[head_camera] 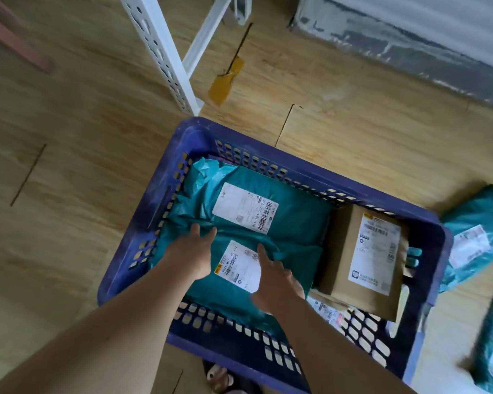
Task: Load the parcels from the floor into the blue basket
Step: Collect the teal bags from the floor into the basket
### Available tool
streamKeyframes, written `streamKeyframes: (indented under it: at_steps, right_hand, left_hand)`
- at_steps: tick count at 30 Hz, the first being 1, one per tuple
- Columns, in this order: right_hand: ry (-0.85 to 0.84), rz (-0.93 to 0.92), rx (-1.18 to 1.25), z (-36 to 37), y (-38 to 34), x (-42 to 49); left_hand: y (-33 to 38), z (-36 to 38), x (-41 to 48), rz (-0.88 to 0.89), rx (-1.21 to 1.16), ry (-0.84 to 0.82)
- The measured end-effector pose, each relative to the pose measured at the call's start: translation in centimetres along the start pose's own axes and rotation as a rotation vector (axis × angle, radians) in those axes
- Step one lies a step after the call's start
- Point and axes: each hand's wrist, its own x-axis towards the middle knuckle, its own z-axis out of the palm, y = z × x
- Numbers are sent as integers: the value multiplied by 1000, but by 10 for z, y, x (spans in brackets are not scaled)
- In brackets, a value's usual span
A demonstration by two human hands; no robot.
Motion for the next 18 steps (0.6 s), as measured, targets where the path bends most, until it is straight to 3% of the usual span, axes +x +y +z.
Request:
streamKeyframes:
  at_steps: [5,11,18]
  right_hand:
    - [-124,-5,-18,-2,15,-14]
    - [166,-164,207,-14,49,-59]
    - [405,-178,248,-60,124,-110]
  left_hand:
    - [8,-1,-24,2,95,-70]
    - [31,-21,-66,90,156,231]
    - [134,-54,-117,354,34,450]
